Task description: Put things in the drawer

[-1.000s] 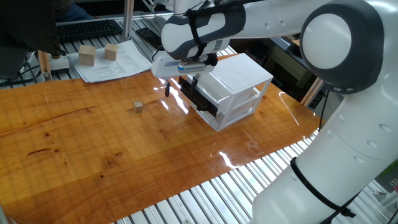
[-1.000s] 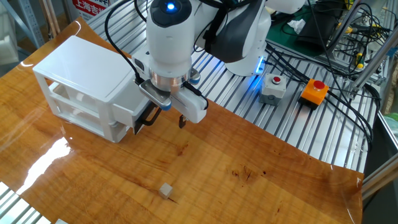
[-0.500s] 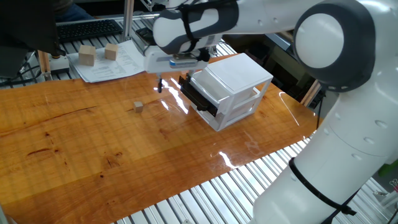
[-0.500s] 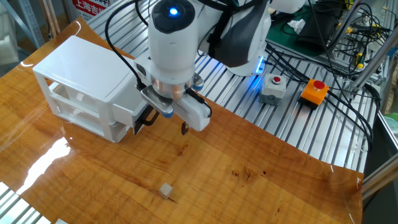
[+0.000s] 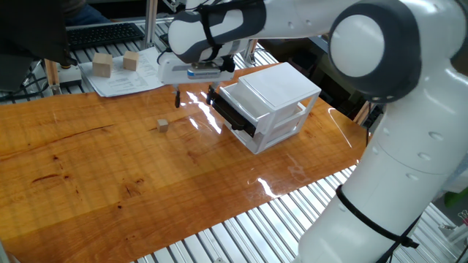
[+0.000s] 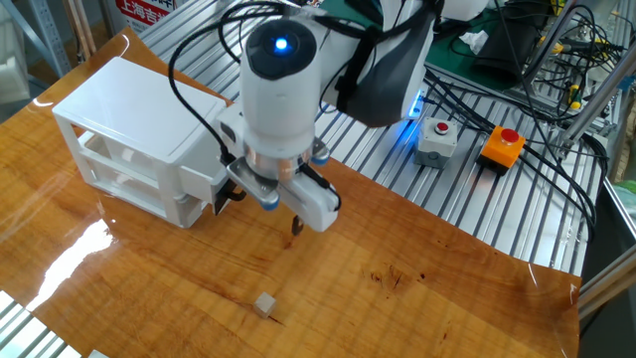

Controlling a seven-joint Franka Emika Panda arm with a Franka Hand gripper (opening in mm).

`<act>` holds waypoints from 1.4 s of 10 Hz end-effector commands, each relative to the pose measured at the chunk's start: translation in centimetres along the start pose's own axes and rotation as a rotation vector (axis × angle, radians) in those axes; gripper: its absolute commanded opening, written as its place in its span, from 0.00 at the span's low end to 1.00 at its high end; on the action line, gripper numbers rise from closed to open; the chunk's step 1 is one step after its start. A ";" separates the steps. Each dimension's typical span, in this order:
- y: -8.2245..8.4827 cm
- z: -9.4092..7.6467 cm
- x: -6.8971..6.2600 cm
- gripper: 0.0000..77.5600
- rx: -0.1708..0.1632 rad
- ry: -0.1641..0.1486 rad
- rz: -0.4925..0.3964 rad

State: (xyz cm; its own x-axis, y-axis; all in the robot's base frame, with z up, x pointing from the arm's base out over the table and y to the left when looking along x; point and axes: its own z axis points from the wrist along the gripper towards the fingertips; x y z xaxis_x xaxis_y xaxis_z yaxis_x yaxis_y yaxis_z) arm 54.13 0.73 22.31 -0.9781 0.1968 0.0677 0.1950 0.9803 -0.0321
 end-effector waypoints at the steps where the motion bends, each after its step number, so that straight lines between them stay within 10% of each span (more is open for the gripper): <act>1: 0.9 0.8 -1.2 1.00 -0.013 -0.013 0.002; 14: 1.0 1.1 -1.3 1.00 -0.003 0.025 -0.040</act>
State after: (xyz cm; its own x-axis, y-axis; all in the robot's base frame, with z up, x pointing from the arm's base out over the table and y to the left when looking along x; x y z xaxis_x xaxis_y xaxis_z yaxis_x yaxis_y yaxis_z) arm 55.48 1.45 20.99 -0.9831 0.1549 0.0973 0.1531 0.9879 -0.0262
